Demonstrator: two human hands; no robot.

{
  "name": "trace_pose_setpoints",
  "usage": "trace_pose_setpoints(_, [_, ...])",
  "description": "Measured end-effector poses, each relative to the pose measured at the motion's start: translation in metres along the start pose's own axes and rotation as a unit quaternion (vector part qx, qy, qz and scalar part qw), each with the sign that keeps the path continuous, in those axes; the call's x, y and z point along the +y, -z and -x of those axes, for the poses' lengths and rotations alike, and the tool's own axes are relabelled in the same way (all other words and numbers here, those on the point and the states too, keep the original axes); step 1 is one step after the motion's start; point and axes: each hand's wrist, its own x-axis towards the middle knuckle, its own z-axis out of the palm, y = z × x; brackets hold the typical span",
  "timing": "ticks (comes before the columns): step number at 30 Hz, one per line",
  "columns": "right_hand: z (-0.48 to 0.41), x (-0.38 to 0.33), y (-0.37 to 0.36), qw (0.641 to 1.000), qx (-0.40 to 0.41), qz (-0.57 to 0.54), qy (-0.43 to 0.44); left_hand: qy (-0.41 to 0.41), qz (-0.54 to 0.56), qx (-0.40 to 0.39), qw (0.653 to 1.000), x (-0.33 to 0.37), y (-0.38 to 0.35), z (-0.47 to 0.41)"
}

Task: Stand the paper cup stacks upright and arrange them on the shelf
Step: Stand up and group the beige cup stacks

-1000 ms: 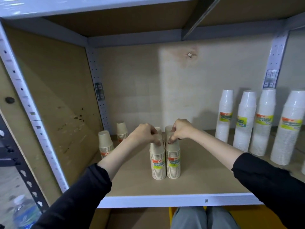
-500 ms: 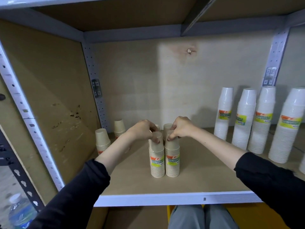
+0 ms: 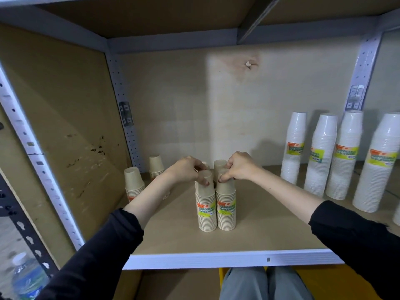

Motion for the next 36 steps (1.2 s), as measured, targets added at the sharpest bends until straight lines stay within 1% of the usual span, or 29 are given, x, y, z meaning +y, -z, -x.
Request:
trace_pose_setpoints(6, [-0.004, 0.002, 0.007, 1.0, 0.005, -0.002, 0.004, -0.007, 0.003, -0.012, 1.0, -0.001, 0.003, -0.002])
trace_pose_setpoints(8, [-0.006, -0.001, 0.013, 1.0, 0.01, -0.004, 0.018, -0.005, 0.005, -0.01, 1.0, -0.003, 0.006, -0.001])
trace_pose_setpoints(13, [-0.015, -0.02, 0.028, 0.996, 0.045, -0.01, 0.075, -0.003, 0.001, 0.026, 1.0, -0.012, 0.026, 0.004])
trace_pose_setpoints(15, [-0.023, -0.034, 0.03, 0.994, 0.046, -0.02, 0.096, 0.009, 0.009, 0.046, 0.999, -0.022, 0.039, 0.009])
trace_pose_setpoints(21, [-0.056, -0.083, 0.007, 0.988, 0.05, -0.04, 0.142, 0.082, -0.011, 0.119, 0.989, -0.067, 0.07, 0.026])
trace_pose_setpoints(26, [-0.089, -0.118, -0.032, 0.988, -0.008, -0.011, 0.155, 0.168, -0.014, 0.161, 0.973, -0.107, 0.073, 0.035])
trace_pose_setpoints(29, [-0.106, -0.133, -0.055, 0.987, -0.033, 0.007, 0.159, 0.196, -0.002, 0.164, 0.967, -0.125, 0.071, 0.036])
trace_pose_setpoints(33, [-0.124, -0.148, -0.079, 0.988, -0.051, 0.017, 0.147, 0.247, 0.061, 0.144, 0.956, -0.142, 0.067, 0.032])
trace_pose_setpoints(36, [-0.134, -0.153, -0.094, 0.99, -0.058, 0.019, 0.129, 0.263, 0.066, 0.133, 0.953, -0.147, 0.064, 0.027])
